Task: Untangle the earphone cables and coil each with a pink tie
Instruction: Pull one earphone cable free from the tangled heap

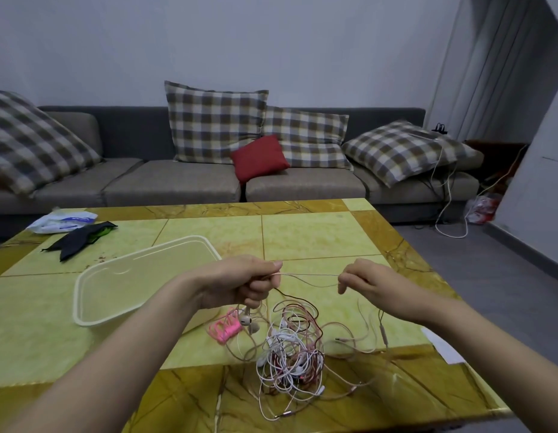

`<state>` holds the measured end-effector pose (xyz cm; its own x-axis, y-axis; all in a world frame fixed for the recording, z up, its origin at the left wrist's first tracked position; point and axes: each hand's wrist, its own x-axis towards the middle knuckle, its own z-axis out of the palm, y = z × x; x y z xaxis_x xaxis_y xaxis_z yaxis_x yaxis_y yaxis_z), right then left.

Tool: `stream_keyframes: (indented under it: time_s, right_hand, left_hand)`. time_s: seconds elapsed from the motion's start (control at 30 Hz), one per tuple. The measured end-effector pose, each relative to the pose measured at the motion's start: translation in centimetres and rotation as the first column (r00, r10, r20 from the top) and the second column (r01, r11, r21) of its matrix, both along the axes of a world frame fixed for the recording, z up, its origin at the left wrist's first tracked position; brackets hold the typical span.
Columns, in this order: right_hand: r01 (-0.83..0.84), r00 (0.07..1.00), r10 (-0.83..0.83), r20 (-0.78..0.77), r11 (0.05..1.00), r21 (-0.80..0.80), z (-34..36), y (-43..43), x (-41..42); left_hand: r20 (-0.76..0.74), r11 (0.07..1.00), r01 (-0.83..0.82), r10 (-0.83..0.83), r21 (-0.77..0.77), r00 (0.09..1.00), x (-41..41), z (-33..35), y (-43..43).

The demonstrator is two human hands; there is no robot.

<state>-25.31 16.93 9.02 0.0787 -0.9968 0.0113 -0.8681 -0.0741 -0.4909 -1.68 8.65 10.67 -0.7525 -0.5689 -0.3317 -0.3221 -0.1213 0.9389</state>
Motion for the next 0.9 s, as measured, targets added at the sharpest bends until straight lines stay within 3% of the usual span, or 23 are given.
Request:
stream_keyframes:
  time_s: [0.23,0.37,0.5,0.7,0.9]
  right_hand:
    - [0.083,0.995,-0.076,0.066,0.991,-0.107,-0.4,-0.9,0.3]
    - [0.108,0.981,-0.098,0.168,0.993,-0.052,-0.5,-1.1,0.3]
    - [0.032,0.971,-0.032,0.239,0.999,0.004,0.2,-0.9,1.5]
    - [-0.096,0.968,0.089,0.234,0.995,0.019,1.2,-1.0,3.6]
    - [-0.036,0.975,0.039,0.217,0.999,-0.019,1.6,-1.1,2.0]
  left_hand:
    - [-0.021,0.996,-0.085,0.085,-0.014,0.996,0.7,-0.9,-0.8]
    - [0.202,0.974,0.091,-0.048,-0.207,0.978,1.4,-1.3,-1.2]
    - [0.342,0.97,0.154,-0.082,-0.188,0.936,0.7,-1.9,-0.4]
    - [0.062,0.966,0.179,-0.17,-0.186,0.983,-1.9,-1.8,0.9]
    - [-0.052,0.987,0.037,-0.046,-0.156,0.998,-1.8,-1.2,0.8]
